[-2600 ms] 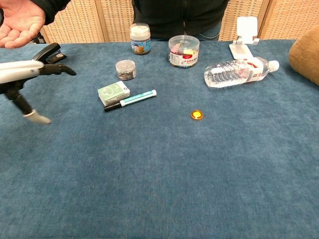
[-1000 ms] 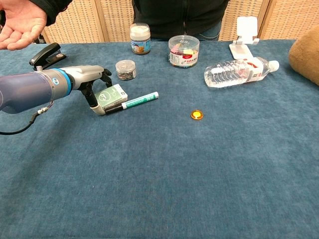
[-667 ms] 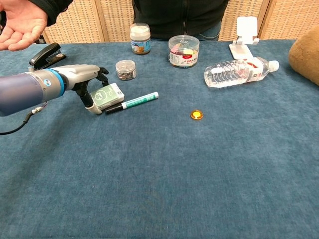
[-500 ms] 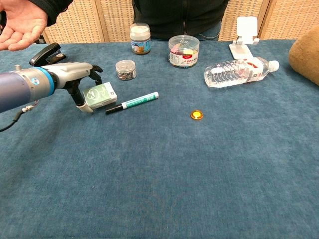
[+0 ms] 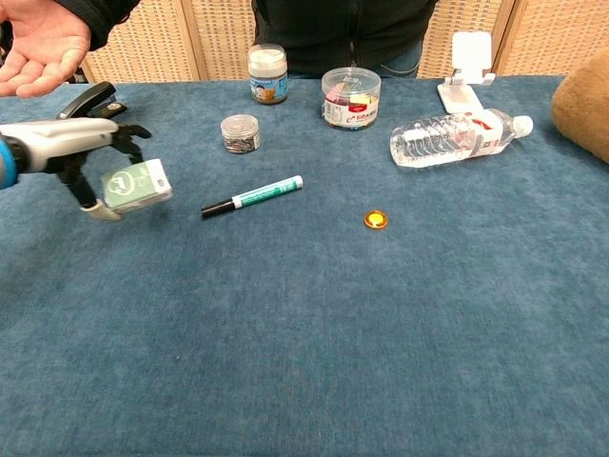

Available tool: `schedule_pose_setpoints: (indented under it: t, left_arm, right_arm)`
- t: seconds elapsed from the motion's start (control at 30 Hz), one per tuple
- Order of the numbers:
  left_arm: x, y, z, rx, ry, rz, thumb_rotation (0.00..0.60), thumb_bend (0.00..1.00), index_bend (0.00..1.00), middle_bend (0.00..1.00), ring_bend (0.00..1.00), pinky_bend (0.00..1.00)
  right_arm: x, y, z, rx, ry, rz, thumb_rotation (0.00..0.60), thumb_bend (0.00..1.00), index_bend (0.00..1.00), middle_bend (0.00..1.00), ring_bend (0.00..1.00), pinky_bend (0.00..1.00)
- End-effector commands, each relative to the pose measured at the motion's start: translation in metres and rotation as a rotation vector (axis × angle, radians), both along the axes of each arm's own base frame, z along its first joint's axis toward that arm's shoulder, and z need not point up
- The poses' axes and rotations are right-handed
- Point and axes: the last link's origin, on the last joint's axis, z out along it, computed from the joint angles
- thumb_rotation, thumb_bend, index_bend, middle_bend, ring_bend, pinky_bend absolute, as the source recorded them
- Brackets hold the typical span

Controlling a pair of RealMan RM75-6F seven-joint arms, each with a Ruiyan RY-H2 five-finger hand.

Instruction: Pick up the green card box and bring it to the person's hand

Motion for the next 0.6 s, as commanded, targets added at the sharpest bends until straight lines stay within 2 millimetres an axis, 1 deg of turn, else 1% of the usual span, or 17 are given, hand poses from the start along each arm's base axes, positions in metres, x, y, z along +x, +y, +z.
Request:
schedule_pose_setpoints:
  t: [0.03,0.23,0.27,0.33,0.37,0.4,0.43,0.47,0.57,0.6]
  left_arm:
    - [-0.024,-0.02,0.018,0.005,0.008,0.004,0.6,0.51,0.65,0.0,0.0,0.03]
    - [-0.065,-0.044,0.056,0.039,0.063,0.021,0.6,0.52,0.66,0.0,0.0,0.03]
    - [-0.074,-0.049,0.064,0.052,0.073,0.029,0.6,0.52,0.66,0.0,0.0,0.03]
    - [-0.088,-0.059,0.075,0.075,0.067,0.053,0.6,0.52,0.66,0.0,0.0,0.03]
    - [-0.092,-0.062,0.077,0.08,0.061,0.056,0.6,0.52,0.67,0.0,0.0,0.03]
    - [-0.104,-0.069,0.088,0.101,0.05,0.083,0.6,0.52,0.67,0.0,0.0,0.03]
    - [-0.109,-0.072,0.093,0.11,0.038,0.089,0.6,0.52,0.67,0.0,0.0,0.03]
    - [-0.117,-0.078,0.105,0.137,0.017,0.099,0.6,0.53,0.67,0.0,0.0,0.03]
    - [-0.123,-0.084,0.125,0.184,-0.022,0.083,0.6,0.53,0.67,0.0,0.0,0.03]
    - [-0.124,-0.086,0.139,0.23,-0.048,0.065,0.6,0.53,0.68,0.0,0.0,0.03]
  right_arm:
    - [0.001,0.0,0.0,0.001,0.002,0.003,0.6,0.0,0.0,0.0,0.0,0.0]
    - [0.003,0.001,-0.003,0.007,0.01,0.013,0.6,0.0,0.0,0.0,0.0,0.0]
    - [0.004,0.002,-0.003,0.008,0.011,0.014,0.6,0.0,0.0,0.0,0.0,0.0]
    - [0.005,0.002,-0.003,0.008,0.013,0.016,0.6,0.0,0.0,0.0,0.0,0.0]
    - [0.005,0.002,-0.003,0.008,0.014,0.017,0.6,0.0,0.0,0.0,0.0,0.0]
    - [0.005,0.002,-0.003,0.007,0.014,0.018,0.6,0.0,0.0,0.0,0.0,0.0]
    - [0.006,0.003,-0.003,0.006,0.015,0.018,0.6,0.0,0.0,0.0,0.0,0.0]
    - [0.006,0.003,-0.003,0.007,0.016,0.019,0.6,0.0,0.0,0.0,0.0,0.0]
    - [0.006,0.003,-0.004,0.01,0.017,0.019,0.6,0.0,0.0,0.0,0.0,0.0]
    - [0.007,0.003,-0.005,0.012,0.018,0.02,0.6,0.0,0.0,0.0,0.0,0.0]
